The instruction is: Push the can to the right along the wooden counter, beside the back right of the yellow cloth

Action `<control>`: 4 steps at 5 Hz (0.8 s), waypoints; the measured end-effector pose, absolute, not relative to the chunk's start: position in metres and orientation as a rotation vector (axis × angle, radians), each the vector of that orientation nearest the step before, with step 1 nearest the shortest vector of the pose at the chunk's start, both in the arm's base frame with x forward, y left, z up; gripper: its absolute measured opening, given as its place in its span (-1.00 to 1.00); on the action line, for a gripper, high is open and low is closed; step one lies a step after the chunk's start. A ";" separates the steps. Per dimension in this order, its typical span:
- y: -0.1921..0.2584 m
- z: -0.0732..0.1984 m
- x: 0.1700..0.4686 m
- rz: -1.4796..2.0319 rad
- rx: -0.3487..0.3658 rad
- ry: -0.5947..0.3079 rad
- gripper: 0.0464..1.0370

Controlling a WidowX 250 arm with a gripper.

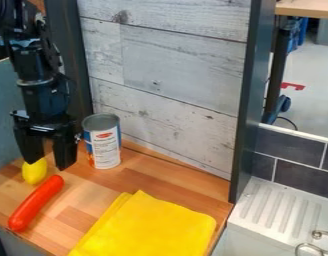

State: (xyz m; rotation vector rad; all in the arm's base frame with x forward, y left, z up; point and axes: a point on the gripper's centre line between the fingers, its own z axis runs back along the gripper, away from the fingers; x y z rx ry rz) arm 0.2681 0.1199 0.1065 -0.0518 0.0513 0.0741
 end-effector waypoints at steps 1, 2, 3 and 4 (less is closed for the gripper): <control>0.119 0.098 0.267 0.072 -0.063 0.082 0.93; 0.125 0.109 0.278 0.040 -0.056 0.054 0.93; 0.133 0.126 0.290 0.011 -0.039 0.014 0.93; 0.147 0.129 0.299 0.015 -0.034 0.014 0.93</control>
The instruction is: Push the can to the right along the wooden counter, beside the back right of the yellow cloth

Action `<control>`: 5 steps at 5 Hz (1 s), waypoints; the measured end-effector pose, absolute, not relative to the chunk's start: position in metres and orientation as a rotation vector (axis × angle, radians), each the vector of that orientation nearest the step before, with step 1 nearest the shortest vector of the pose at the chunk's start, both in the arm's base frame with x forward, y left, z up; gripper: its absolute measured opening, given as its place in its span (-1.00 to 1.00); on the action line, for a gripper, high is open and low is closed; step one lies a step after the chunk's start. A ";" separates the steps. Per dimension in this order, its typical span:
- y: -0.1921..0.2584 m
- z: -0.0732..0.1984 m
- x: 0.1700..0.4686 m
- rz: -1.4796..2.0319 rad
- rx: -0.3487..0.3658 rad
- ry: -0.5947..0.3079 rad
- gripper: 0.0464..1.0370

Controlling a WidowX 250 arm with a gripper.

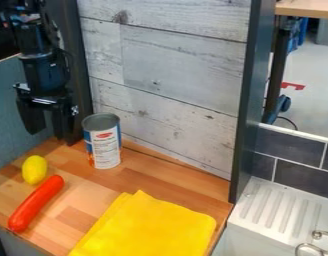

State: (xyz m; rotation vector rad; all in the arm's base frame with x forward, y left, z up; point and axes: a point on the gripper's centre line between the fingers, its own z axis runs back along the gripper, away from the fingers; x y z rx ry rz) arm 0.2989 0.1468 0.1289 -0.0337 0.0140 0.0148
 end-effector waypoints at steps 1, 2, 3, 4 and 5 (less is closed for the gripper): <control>0.159 0.137 0.309 -0.009 -0.009 -0.003 0.93; 0.183 0.140 0.317 -0.010 0.048 -0.002 0.93; 0.194 0.144 0.330 -0.045 0.082 -0.018 0.93; 0.210 0.131 0.344 -0.069 0.093 -0.027 0.93; 0.223 0.113 0.355 -0.087 0.122 -0.034 0.93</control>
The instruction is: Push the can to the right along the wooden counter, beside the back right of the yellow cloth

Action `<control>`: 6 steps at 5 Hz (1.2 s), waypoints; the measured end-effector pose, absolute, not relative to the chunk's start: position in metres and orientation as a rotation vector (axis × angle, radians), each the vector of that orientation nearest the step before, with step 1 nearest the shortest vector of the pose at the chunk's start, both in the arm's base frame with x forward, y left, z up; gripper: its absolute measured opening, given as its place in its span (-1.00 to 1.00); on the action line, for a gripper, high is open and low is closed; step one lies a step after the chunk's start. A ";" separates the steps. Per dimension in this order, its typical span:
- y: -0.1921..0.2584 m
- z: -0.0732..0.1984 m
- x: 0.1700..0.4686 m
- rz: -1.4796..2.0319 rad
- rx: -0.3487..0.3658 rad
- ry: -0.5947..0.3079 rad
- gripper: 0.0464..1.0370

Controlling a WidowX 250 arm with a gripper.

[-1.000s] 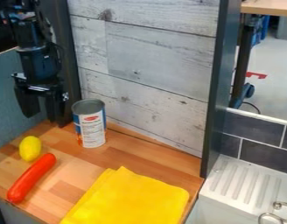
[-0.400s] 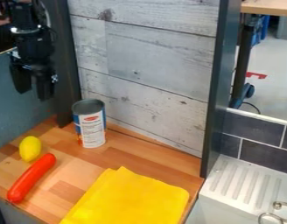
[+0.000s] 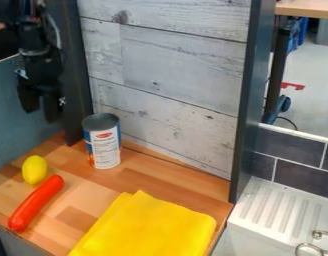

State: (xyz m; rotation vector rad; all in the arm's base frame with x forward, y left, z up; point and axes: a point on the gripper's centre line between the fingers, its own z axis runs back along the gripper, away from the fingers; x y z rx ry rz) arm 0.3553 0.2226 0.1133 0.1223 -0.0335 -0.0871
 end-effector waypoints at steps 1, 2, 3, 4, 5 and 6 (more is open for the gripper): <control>0.231 0.098 0.364 -0.094 0.142 -0.035 0.93; 0.235 0.092 0.374 -0.104 0.163 -0.044 0.93; 0.236 0.087 0.390 -0.127 0.172 -0.072 0.93; 0.239 0.087 0.399 -0.126 0.179 -0.093 0.93; 0.239 0.080 0.405 -0.102 0.169 -0.115 0.93; 0.236 0.077 0.408 -0.090 0.156 -0.128 0.93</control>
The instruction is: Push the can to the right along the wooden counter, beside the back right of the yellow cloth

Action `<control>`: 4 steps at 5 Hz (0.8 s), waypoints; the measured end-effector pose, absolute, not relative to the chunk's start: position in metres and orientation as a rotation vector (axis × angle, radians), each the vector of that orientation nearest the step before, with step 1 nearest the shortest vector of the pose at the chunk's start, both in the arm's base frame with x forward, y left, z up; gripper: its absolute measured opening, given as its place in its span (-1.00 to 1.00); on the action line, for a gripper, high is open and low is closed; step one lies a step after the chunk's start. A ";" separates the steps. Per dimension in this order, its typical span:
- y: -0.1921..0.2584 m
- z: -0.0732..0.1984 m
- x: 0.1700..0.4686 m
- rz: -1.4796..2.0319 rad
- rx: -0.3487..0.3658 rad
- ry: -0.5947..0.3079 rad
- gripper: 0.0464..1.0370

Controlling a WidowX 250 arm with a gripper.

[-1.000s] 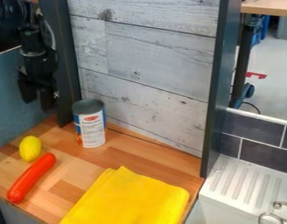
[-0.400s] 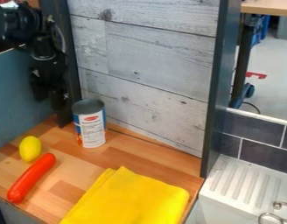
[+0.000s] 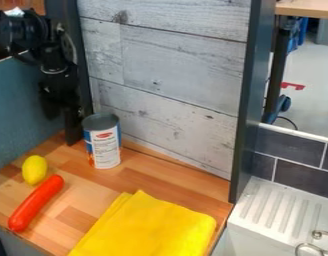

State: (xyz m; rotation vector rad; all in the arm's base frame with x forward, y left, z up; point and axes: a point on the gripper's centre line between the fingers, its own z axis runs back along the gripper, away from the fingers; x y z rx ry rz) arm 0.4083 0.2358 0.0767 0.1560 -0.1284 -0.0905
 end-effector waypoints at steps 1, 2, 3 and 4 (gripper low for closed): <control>0.224 0.075 0.416 -0.111 0.150 -0.140 0.93; 0.200 0.060 0.420 -0.151 0.111 -0.135 0.93; 0.159 0.057 0.428 -0.240 0.058 -0.131 0.93; 0.120 0.054 0.422 -0.317 0.006 -0.128 0.92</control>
